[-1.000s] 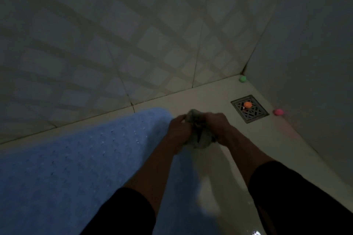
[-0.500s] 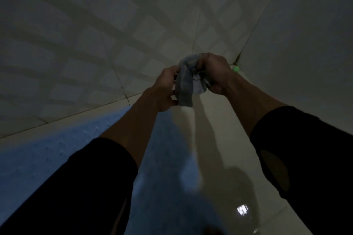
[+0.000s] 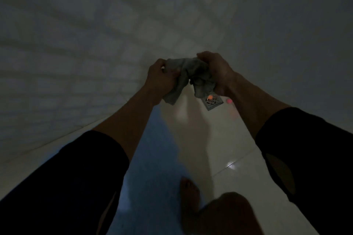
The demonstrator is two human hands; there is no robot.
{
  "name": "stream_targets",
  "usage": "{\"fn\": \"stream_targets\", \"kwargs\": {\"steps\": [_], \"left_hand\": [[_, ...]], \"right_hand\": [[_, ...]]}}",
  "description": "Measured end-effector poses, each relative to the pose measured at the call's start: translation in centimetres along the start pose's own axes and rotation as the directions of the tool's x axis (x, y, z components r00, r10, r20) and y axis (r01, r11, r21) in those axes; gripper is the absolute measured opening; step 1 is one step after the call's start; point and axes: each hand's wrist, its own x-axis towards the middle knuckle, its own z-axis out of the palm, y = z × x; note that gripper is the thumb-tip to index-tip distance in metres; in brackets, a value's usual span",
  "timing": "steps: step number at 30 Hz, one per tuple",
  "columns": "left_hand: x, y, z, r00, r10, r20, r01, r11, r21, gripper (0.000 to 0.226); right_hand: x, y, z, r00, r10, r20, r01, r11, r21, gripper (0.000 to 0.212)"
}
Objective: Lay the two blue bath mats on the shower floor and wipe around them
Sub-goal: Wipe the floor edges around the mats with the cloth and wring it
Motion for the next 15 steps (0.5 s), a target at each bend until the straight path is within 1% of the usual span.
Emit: {"fn": "stream_targets", "kwargs": {"steps": [3, 5, 8, 10, 13, 15], "left_hand": [[-2.8, 9.6, -1.3, 0.999, 0.034, 0.025, -0.035, 0.998, 0.055, 0.035], [-4.7, 16.0, -2.5, 0.997, 0.075, 0.028, -0.077, 0.992, 0.1, 0.036], [-7.4, 24.4, -4.3, 0.986, 0.16, 0.05, -0.168, 0.959, 0.228, 0.036], [-9.1, 29.2, -5.7, 0.974, 0.212, 0.079, -0.227, 0.918, 0.325, 0.036], [-11.5, 34.5, -7.5, 0.956, 0.272, 0.106, -0.291, 0.853, 0.433, 0.039], [-13.2, 37.1, -8.6, 0.955, 0.278, 0.106, -0.292, 0.81, 0.509, 0.039]], "right_hand": [[-5.8, -8.4, -2.9, 0.999, -0.042, 0.002, 0.041, 0.989, -0.144, 0.035], [-9.1, -14.2, -4.7, 0.995, -0.073, 0.064, 0.088, 0.954, -0.286, 0.037], [-13.6, -22.2, -7.0, 0.981, -0.102, 0.166, 0.176, 0.828, -0.532, 0.042], [-16.1, -26.4, -7.8, 0.968, -0.11, 0.228, 0.233, 0.736, -0.636, 0.041], [-19.4, -30.8, -8.5, 0.948, -0.148, 0.283, 0.312, 0.616, -0.723, 0.04], [-21.6, -32.8, -8.7, 0.924, -0.21, 0.318, 0.381, 0.549, -0.744, 0.038]]}}
